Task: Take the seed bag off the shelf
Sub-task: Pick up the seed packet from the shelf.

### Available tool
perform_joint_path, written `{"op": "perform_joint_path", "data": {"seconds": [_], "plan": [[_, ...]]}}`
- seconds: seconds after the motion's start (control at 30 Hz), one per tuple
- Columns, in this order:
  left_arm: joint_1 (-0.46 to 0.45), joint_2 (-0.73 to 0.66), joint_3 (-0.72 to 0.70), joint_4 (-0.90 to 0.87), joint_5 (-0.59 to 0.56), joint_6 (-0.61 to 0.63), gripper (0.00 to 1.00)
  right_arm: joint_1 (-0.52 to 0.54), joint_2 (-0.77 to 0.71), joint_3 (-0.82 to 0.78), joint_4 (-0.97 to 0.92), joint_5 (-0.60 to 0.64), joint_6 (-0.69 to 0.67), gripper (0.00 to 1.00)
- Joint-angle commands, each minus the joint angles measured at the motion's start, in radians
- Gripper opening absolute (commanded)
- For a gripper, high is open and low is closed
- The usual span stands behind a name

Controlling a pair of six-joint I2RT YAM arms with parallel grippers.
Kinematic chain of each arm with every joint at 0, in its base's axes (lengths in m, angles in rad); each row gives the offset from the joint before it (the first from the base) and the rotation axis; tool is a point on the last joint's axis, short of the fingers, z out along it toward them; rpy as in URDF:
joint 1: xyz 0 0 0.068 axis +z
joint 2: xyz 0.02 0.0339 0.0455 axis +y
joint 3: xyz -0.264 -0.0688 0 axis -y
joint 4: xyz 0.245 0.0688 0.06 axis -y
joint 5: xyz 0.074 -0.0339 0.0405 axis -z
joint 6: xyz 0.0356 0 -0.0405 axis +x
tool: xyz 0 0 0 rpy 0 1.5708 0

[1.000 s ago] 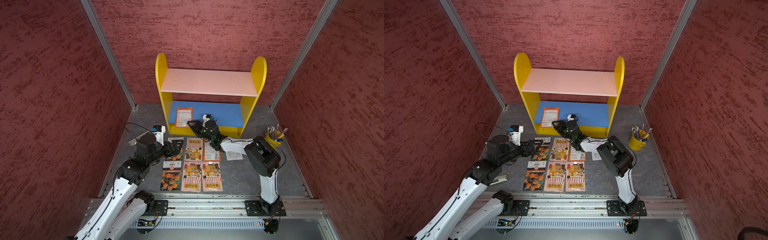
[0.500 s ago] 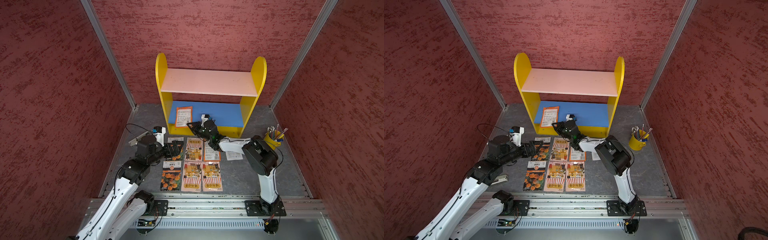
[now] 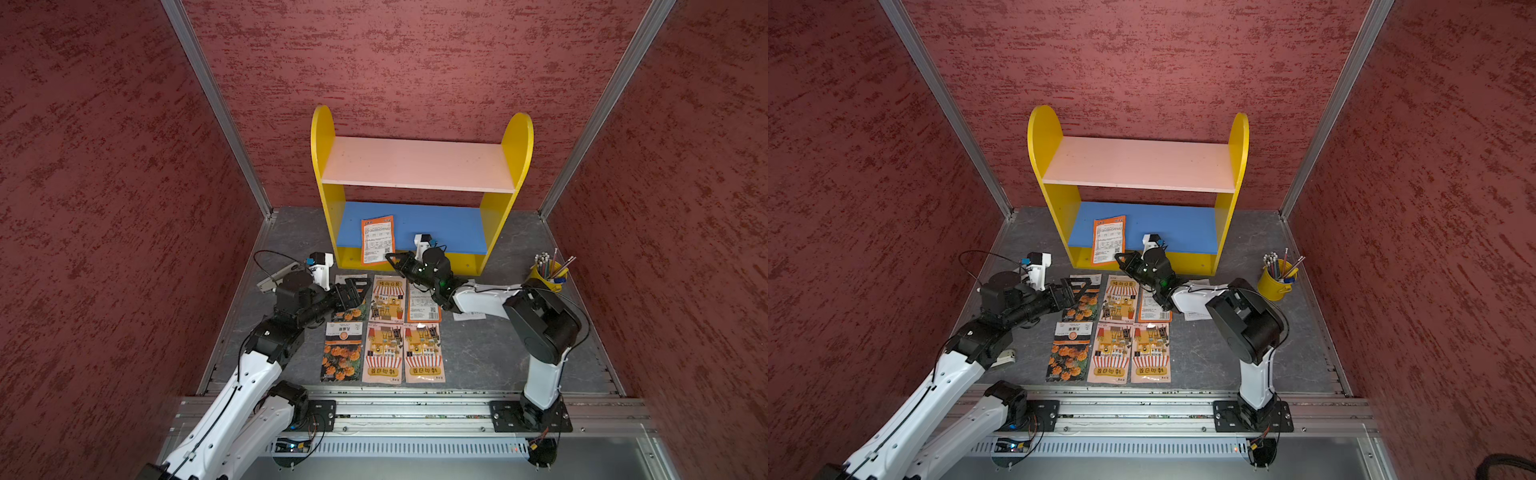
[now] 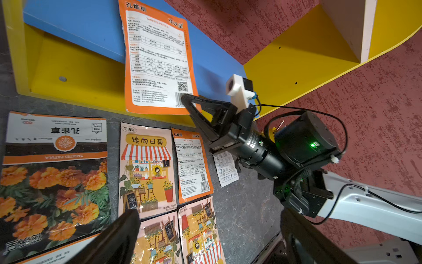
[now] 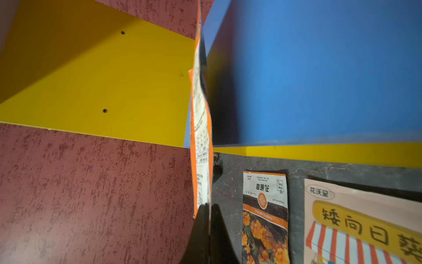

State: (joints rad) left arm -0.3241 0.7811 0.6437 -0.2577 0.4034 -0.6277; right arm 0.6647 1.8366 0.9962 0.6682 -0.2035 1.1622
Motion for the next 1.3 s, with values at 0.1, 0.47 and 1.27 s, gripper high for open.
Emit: {"op": "perform_joint_path", "data": {"seconds": [0.1, 0.47, 1.27], "plan": [[0.019, 0.084, -0.069, 0.318, 0.105, -0.105, 1.0, -0.007, -0.19, -0.136, 0.041, -0.118, -0.098, 0.0], [0.037, 0.287, -0.143, 0.807, 0.2, -0.286, 0.91, -0.007, -0.435, -0.292, 0.053, -0.224, -0.137, 0.0], [0.0, 0.491, -0.127, 1.078, 0.245, -0.417, 0.0, -0.007, -0.517, -0.362, 0.071, -0.231, -0.164, 0.0]]}}
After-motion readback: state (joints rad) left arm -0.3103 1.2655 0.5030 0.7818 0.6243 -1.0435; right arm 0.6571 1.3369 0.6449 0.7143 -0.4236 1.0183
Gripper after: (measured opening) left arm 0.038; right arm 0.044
